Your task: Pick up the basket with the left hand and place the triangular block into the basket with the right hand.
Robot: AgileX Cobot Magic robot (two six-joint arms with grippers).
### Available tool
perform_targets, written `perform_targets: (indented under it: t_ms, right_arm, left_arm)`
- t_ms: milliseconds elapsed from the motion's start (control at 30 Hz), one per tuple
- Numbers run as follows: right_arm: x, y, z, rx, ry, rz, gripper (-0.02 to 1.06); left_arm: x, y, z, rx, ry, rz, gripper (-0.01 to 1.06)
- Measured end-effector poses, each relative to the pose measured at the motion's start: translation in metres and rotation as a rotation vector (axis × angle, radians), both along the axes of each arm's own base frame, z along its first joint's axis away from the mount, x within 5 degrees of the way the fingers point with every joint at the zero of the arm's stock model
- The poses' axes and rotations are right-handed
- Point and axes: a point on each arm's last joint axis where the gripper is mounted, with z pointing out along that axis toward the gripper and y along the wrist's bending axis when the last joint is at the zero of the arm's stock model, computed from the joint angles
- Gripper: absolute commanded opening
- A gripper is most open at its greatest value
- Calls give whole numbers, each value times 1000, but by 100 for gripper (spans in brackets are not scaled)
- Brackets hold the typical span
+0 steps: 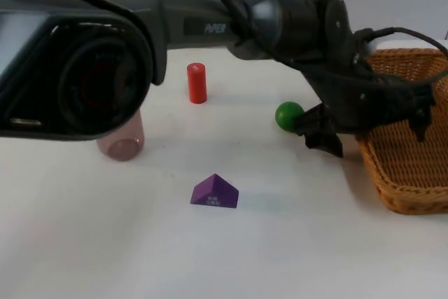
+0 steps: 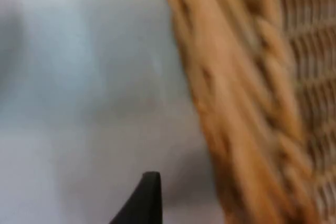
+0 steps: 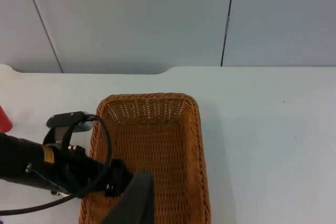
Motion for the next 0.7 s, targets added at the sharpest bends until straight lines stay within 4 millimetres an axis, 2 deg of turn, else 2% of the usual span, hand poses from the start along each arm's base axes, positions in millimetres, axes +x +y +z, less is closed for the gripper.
perform_targets:
  t_ms: [133, 233, 267, 367, 400, 533, 567, 633, 700]
  right_arm:
    - [0, 0, -1, -4, 9, 1, 104]
    - [0, 0, -1, -10, 11, 5, 104]
    - [0, 0, -1, -13, 11, 6, 104]
    - [0, 0, -1, -13, 11, 6, 104]
    - [-1, 0, -1, -13, 12, 6, 104]
    - [-1, 0, -1, -13, 12, 6, 104]
    - [-1, 0, -1, -13, 12, 6, 104]
    - [-1, 0, -1, -13, 14, 6, 104]
    - [-1, 0, -1, -13, 14, 6, 104]
  left_arm:
    - [-1, -4, -4, 3, 8, -7, 104]
    - [1, -7, -2, 2, 9, -14, 100]
    - [2, -8, -4, 3, 13, -15, 95]
    - [3, -9, -3, 1, 6, -17, 63]
    - [3, -9, -4, 2, 7, -18, 63]
    - [1, -7, -12, 26, 33, -22, 17]
    - [1, -7, -13, 30, 37, -22, 17]
    - [2, -6, -13, 23, 61, 3, 0]
    - [1, -6, -13, 31, 58, -11, 0]
